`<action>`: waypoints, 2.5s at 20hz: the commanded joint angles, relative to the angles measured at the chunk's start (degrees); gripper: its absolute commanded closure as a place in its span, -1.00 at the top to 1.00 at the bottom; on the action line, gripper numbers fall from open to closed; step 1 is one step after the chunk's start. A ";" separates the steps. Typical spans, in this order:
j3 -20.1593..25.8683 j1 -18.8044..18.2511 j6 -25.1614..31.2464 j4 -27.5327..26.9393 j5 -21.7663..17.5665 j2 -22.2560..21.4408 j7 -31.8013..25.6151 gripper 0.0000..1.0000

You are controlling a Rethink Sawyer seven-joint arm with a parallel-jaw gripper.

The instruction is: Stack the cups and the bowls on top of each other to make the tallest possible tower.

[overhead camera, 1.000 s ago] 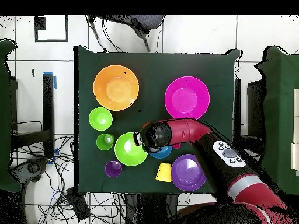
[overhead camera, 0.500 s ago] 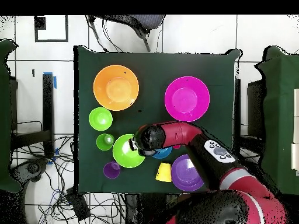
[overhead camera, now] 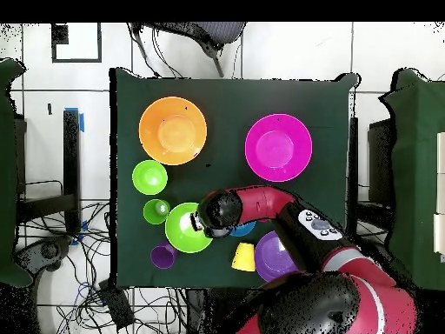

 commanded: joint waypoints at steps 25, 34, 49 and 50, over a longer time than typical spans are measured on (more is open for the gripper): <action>-1.91 1.46 -3.85 -3.88 -5.64 1.68 -1.31 -1.00; 0.05 -1.26 -7.68 -3.32 -6.79 -2.53 -2.96 -1.00; 0.34 -2.58 -10.92 -4.38 -9.56 -6.62 -3.04 -1.00; 0.50 -2.79 -10.72 -4.17 -9.42 -6.85 -3.19 -1.00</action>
